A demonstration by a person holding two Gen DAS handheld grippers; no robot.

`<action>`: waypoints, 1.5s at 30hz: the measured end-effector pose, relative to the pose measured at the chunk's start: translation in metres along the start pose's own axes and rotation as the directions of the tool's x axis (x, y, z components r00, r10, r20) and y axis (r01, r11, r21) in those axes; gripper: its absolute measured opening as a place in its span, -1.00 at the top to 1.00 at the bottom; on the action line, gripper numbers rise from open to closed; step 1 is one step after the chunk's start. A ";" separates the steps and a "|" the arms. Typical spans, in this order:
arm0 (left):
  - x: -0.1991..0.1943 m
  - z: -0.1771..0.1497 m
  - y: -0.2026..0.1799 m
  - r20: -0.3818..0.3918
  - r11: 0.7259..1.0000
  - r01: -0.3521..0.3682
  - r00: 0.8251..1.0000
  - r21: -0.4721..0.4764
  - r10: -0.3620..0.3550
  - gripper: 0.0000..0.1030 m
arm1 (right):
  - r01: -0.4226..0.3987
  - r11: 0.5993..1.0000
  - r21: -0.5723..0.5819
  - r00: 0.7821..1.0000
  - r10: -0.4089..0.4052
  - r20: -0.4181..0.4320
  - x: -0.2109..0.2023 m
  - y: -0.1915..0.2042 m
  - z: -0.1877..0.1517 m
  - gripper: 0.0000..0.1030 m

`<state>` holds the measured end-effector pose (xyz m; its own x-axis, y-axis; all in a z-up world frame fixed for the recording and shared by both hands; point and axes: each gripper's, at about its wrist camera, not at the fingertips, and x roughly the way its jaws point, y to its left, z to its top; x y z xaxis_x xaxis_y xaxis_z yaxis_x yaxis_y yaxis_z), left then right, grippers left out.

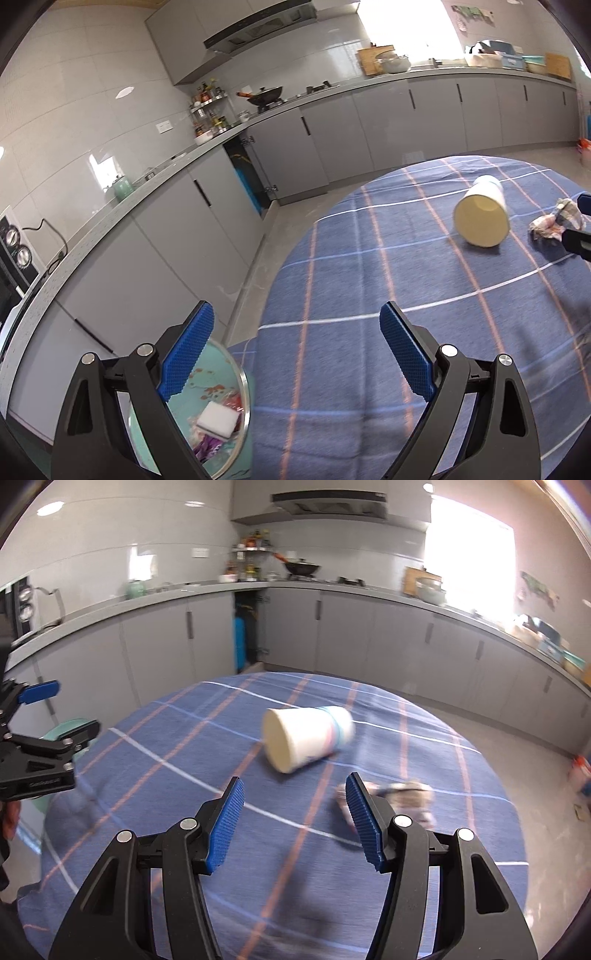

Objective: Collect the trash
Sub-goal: 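Move both open tools back over the table toward the cup and rag, then grasp the checkered rag with the right tool while the left tool grasps the white paper cup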

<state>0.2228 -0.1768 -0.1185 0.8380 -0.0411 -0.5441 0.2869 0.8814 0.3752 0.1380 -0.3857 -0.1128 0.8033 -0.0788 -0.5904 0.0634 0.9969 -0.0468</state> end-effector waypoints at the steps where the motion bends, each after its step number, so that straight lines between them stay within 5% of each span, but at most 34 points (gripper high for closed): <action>1: 0.001 0.002 -0.003 0.003 1.000 0.005 1.000 0.005 -0.005 -0.74 | 0.031 0.999 0.019 0.999 -0.031 -0.008 0.001 -0.008 -0.001 -0.11; 7: 0.008 0.020 -0.032 0.021 0.998 0.053 0.998 0.034 -0.054 -0.74 | 0.179 0.977 0.112 0.982 -0.170 -0.085 0.015 -0.055 -0.007 -0.11; 13: 0.020 0.037 -0.069 0.026 0.990 0.122 0.992 0.068 -0.124 -0.74 | 0.236 0.962 0.140 0.961 -0.210 -0.180 0.035 -0.085 -0.013 -0.11; 20: 0.030 0.055 -0.107 0.033 0.978 0.179 0.982 0.110 -0.184 -0.74 | 0.177 0.968 0.177 0.967 -0.137 -0.215 0.047 -0.092 -0.012 -0.08; 24: 0.034 0.059 -0.122 0.033 0.971 0.205 0.977 0.126 -0.211 -0.74 | 0.106 0.974 0.198 0.969 -0.057 -0.239 0.051 -0.092 -0.017 0.36; 28: 0.039 0.060 -0.133 0.020 0.967 0.219 0.974 0.131 -0.224 -0.74 | 0.081 0.977 0.196 0.973 -0.035 -0.226 0.046 -0.089 -0.017 0.58; 35: 0.043 0.065 -0.150 0.013 0.959 0.245 0.968 0.140 -0.250 -0.74 | 0.232 0.959 0.166 0.965 -0.206 -0.160 0.028 -0.100 -0.013 0.60; 45: 0.060 0.074 -0.173 -0.037 0.941 0.309 0.951 0.141 -0.307 -0.63 | 0.256 0.942 0.215 0.960 -0.222 -0.172 0.039 -0.125 -0.019 0.60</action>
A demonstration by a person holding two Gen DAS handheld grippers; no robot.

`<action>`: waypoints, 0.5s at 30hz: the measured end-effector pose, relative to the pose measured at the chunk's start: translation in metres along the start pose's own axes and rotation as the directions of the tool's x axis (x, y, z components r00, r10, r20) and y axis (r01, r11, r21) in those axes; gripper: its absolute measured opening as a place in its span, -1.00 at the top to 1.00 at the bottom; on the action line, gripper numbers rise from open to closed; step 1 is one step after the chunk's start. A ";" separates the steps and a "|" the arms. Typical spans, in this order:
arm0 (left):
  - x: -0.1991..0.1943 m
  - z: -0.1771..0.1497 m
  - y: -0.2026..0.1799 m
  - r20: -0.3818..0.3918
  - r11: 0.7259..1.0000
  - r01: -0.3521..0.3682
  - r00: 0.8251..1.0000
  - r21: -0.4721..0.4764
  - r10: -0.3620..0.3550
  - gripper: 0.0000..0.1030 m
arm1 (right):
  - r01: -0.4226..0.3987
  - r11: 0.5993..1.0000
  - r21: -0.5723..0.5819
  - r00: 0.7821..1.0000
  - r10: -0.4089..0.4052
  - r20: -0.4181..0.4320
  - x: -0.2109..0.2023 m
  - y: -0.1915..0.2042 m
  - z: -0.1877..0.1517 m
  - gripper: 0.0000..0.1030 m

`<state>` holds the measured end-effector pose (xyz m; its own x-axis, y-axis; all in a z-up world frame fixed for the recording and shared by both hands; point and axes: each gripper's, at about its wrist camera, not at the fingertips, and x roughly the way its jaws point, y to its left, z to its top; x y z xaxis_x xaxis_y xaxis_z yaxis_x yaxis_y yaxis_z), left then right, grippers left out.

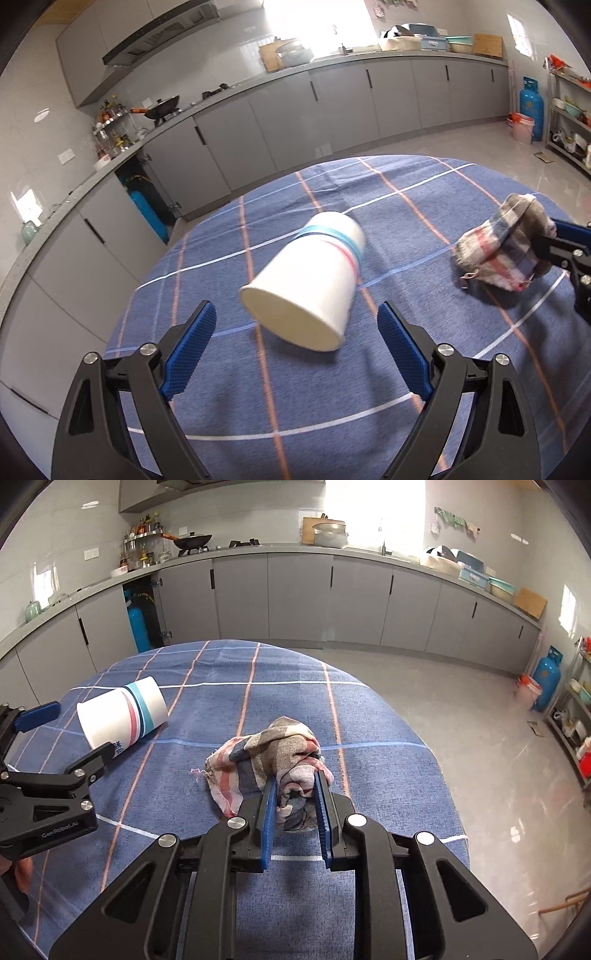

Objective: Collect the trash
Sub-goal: 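Grasp the checkered rag with the right tool while the left tool grasps the white paper cup, then carry the paper cup and checkered rag over the teal wastebasket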

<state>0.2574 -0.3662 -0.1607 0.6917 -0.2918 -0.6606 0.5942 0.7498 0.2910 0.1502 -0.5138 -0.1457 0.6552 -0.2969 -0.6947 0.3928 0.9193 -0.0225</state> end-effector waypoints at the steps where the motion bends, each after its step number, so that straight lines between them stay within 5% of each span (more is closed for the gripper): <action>1: 0.001 0.000 -0.001 -0.003 1.000 0.006 1.000 0.003 -0.006 -0.49 | -0.003 1.000 0.001 1.000 0.003 0.002 0.001 -0.001 0.001 0.60; 3: 0.004 0.001 -0.006 -0.012 0.999 0.030 0.999 0.013 -0.030 -0.23 | -0.004 1.000 0.001 1.000 0.004 0.004 0.001 -0.004 0.001 0.60; 8: 0.010 -0.002 -0.011 -0.039 0.998 0.066 0.997 0.022 -0.065 0.79 | -0.015 1.000 0.010 1.000 0.015 0.006 0.001 -0.008 0.001 0.59; 15: -0.004 -0.005 0.003 -0.014 0.999 0.049 0.999 -0.002 -0.049 0.93 | -0.031 1.000 0.003 0.999 0.031 0.025 -0.009 -0.001 0.000 0.60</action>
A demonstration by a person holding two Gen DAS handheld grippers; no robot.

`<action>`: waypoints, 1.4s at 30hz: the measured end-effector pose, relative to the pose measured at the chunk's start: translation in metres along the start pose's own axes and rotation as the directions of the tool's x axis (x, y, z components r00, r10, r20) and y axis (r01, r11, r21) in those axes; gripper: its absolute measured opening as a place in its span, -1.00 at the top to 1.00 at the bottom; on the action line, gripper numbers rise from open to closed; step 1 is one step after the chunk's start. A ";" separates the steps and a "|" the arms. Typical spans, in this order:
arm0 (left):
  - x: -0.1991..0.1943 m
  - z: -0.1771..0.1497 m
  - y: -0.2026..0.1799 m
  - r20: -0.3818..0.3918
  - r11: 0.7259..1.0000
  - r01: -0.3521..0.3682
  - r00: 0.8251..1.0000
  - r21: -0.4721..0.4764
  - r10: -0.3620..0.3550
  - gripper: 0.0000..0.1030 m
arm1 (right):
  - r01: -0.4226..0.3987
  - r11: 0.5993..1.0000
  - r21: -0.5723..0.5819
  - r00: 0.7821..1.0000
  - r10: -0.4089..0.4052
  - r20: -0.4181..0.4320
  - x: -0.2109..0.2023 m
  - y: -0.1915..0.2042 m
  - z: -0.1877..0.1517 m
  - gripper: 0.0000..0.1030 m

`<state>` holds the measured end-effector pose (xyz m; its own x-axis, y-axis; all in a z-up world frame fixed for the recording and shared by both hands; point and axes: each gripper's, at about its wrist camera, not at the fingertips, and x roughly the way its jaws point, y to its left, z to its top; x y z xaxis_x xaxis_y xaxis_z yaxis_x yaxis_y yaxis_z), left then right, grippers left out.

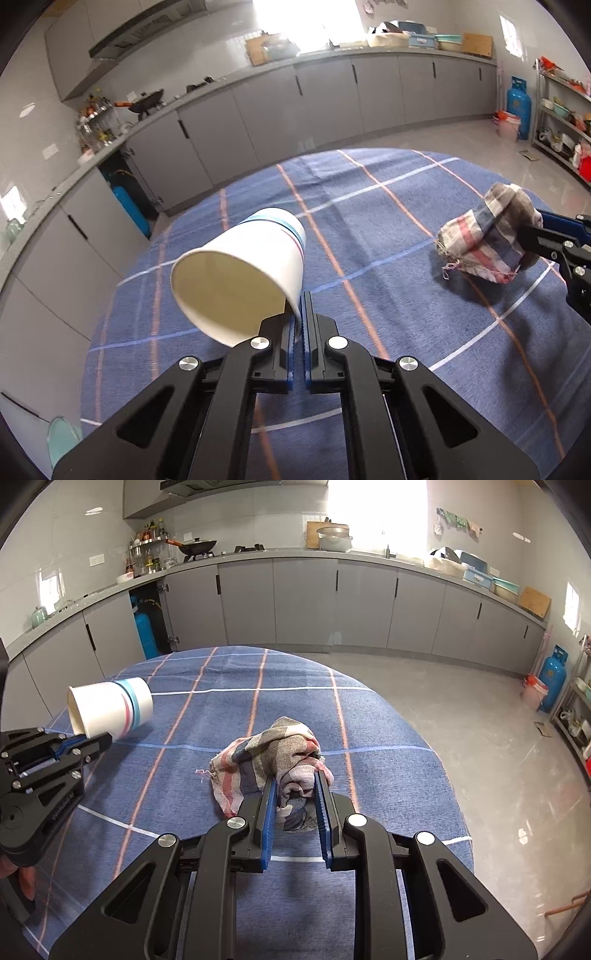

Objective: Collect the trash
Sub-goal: 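Carry the paper cup and checkered rag over the teal wastebasket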

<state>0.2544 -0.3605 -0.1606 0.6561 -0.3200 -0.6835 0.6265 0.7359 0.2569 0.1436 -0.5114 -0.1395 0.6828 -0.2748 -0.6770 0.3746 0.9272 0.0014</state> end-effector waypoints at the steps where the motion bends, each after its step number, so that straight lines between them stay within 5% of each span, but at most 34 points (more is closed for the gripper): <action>1: -0.005 -0.001 0.004 0.006 1.000 0.000 1.000 -0.005 0.000 0.93 | -0.005 1.000 -0.002 1.000 0.005 0.005 -0.003 0.003 0.000 0.60; 18: -0.097 -0.073 0.110 0.041 0.974 -0.181 0.981 -0.135 0.188 0.93 | -0.195 0.974 -0.119 0.977 0.204 0.069 -0.037 0.121 0.010 0.59; 42: -0.183 -0.175 0.242 -0.027 0.861 -0.400 0.910 -0.314 0.413 0.93 | -0.390 0.863 -0.322 0.904 0.426 0.046 -0.075 0.284 0.001 0.59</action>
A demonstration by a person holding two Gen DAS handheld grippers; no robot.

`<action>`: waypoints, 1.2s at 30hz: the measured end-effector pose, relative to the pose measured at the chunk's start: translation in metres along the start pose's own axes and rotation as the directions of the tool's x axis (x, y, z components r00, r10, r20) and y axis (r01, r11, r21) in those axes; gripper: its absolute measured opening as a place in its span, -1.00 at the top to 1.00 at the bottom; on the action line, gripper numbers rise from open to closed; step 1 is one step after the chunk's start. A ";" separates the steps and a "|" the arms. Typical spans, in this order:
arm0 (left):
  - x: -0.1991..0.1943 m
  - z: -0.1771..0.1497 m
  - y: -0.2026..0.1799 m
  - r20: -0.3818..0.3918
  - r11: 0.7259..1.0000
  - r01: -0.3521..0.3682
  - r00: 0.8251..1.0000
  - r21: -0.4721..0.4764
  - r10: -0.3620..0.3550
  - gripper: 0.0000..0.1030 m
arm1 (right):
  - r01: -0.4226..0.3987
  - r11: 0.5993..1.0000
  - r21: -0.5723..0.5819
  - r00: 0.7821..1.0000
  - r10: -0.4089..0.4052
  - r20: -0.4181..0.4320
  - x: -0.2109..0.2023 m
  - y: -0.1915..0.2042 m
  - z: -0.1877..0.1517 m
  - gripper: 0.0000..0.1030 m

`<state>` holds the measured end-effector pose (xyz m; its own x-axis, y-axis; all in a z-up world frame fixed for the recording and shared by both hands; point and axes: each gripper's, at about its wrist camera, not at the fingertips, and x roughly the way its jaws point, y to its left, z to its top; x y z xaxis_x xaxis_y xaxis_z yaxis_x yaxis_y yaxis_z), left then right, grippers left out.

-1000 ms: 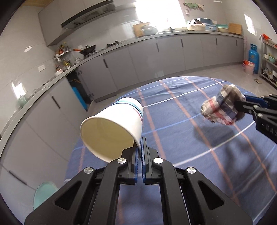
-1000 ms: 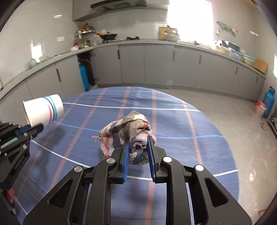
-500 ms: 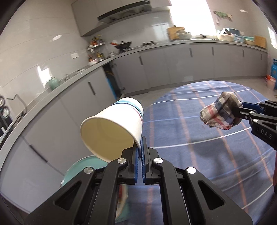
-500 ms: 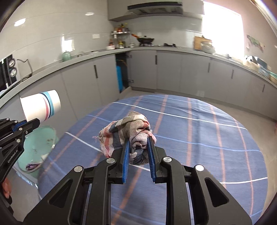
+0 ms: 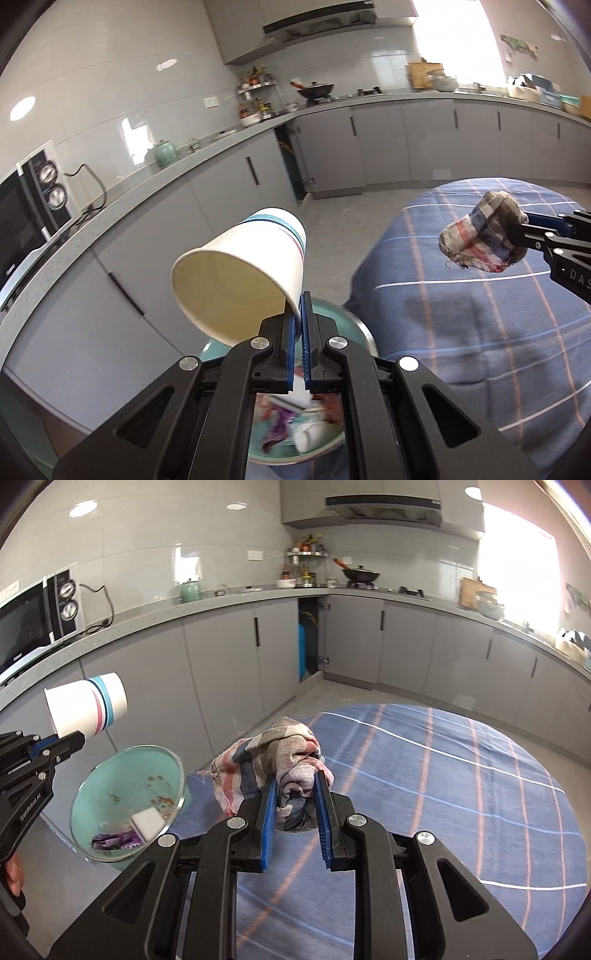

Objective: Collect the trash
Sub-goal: 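Carry the paper cup and checkered rag over the teal wastebasket, then hold the paper cup and rag above the wastebasket opening with both tools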

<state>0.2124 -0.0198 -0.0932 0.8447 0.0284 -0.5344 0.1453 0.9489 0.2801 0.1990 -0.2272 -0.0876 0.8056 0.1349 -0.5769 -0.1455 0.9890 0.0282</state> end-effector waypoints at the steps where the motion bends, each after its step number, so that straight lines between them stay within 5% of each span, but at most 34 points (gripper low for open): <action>1: 0.000 0.000 0.005 -0.002 1.000 -0.011 1.000 -0.007 0.011 0.93 | -0.006 1.000 -0.007 1.000 0.006 -0.001 0.002 0.005 0.001 0.59; 14: 0.003 -0.021 0.063 -0.030 0.992 -0.113 0.993 -0.063 0.112 0.93 | -0.085 0.991 -0.099 0.996 0.083 -0.017 0.023 0.064 0.010 0.59; 36: 0.003 -0.025 0.093 -0.031 0.976 -0.192 0.981 -0.100 0.189 0.93 | -0.131 0.979 -0.153 0.991 0.130 -0.022 0.040 0.098 0.018 0.59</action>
<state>0.2154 0.0760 -0.0884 0.8404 0.2175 -0.4965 -0.0716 0.9525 0.2961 0.2269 -0.1239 -0.0932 0.7673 0.2607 -0.5859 -0.3361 0.9416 -0.0212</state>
